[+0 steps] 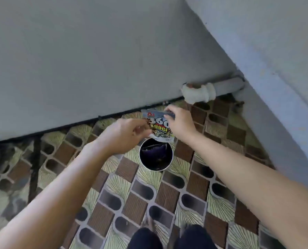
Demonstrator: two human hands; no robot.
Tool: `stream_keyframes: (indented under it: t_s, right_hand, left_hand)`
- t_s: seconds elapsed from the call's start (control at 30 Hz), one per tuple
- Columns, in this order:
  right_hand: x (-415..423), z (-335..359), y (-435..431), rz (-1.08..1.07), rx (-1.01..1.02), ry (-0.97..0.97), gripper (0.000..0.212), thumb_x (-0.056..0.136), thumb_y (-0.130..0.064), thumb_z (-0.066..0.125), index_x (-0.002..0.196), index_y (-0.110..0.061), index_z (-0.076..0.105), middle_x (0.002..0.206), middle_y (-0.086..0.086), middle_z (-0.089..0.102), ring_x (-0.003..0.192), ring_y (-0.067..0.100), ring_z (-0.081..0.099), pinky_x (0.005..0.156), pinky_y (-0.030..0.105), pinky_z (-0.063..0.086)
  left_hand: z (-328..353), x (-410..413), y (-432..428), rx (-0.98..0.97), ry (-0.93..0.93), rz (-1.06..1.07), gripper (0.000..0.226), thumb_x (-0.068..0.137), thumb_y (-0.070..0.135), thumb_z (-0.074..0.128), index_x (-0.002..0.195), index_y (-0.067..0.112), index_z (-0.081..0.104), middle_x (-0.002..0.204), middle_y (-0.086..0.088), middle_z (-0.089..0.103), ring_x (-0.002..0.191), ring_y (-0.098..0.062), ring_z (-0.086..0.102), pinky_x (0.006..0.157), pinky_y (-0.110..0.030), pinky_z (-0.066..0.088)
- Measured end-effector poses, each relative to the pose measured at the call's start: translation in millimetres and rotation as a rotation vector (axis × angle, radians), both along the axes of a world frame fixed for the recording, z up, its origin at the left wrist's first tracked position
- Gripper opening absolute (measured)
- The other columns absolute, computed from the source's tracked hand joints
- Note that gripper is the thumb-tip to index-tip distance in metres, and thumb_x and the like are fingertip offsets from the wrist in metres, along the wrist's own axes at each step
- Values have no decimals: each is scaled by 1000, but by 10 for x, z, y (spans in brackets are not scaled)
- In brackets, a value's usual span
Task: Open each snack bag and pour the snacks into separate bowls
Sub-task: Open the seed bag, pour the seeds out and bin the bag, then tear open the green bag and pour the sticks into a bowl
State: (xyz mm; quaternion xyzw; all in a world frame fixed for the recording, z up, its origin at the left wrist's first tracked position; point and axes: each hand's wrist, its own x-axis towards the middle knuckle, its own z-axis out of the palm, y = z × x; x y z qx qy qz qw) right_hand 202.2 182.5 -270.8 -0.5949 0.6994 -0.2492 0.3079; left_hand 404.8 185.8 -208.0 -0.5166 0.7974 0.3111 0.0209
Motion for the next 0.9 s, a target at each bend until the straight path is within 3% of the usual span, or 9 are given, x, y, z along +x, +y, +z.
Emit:
stream_keyframes:
  t_s: [0.13, 0.23, 0.37, 0.47, 0.57, 0.63, 0.77, 0.9]
  right_hand:
    - [20, -1401, -19, 17, 48, 7, 6, 96, -19, 60, 92, -20, 65, 91, -1, 70, 87, 20, 64, 74, 34, 49]
    - [15, -2212, 21, 65, 82, 4, 6, 96, -17, 60, 94, -18, 66, 92, 1, 69, 87, 18, 62, 70, 30, 43]
    - [-23, -2871, 13, 140, 184, 19, 9, 98, -21, 60, 105, -21, 65, 95, 1, 66, 82, 15, 61, 59, 24, 41]
    - [-64, -2936, 8, 168, 234, 86, 25, 97, -28, 62, 120, -21, 61, 106, -2, 61, 92, 18, 58, 73, 28, 45]
    - [-110, -2533, -29, 155, 242, 96, 20, 97, -34, 59, 114, -23, 63, 100, -2, 67, 90, 19, 63, 77, 39, 55]
    - [-152, -2038, -103, 155, 216, 104, 21, 98, -35, 59, 112, -21, 64, 96, -1, 67, 88, 18, 63, 77, 39, 56]
    - [-290, -690, -266, 112, 85, 108, 19, 97, -36, 59, 106, -20, 65, 94, -4, 67, 78, 13, 61, 70, 31, 53]
    - [-548, 864, -238, 18, -76, 93, 18, 96, -37, 61, 99, -20, 65, 87, -2, 69, 79, 16, 64, 76, 41, 56]
  left_hand:
    - [-1422, 13, 53, 83, -35, 6, 26, 101, 50, 50, 110, 34, 67, 103, 9, 70, 92, -12, 66, 86, -41, 58]
    - [-2254, -6, 120, 140, -50, 6, 27, 102, 50, 48, 113, 35, 67, 102, 10, 71, 90, -12, 67, 84, -40, 58]
    - [-2860, -8, 160, 195, -59, 31, 26, 102, 51, 46, 112, 38, 67, 101, 12, 70, 92, -11, 67, 87, -41, 57]
    - [-2922, -8, 119, 205, -66, 43, 27, 102, 52, 46, 112, 38, 67, 102, 10, 70, 94, -13, 67, 87, -41, 57]
    - [-2593, -51, 22, 184, -56, 59, 27, 101, 51, 46, 111, 37, 66, 100, 7, 72, 92, -15, 68, 83, -43, 59]
    - [-2159, -111, -67, 164, -49, 55, 28, 102, 50, 46, 109, 34, 67, 98, 6, 72, 89, -14, 69, 81, -42, 59]
    - [-922, -281, -234, 96, 19, 16, 32, 101, 56, 46, 103, 32, 66, 97, 12, 73, 86, -9, 68, 83, -39, 59]
    - [564, -511, -368, -33, 75, -28, 30, 98, 58, 49, 107, 36, 68, 87, 18, 67, 81, -5, 66, 82, -34, 58]
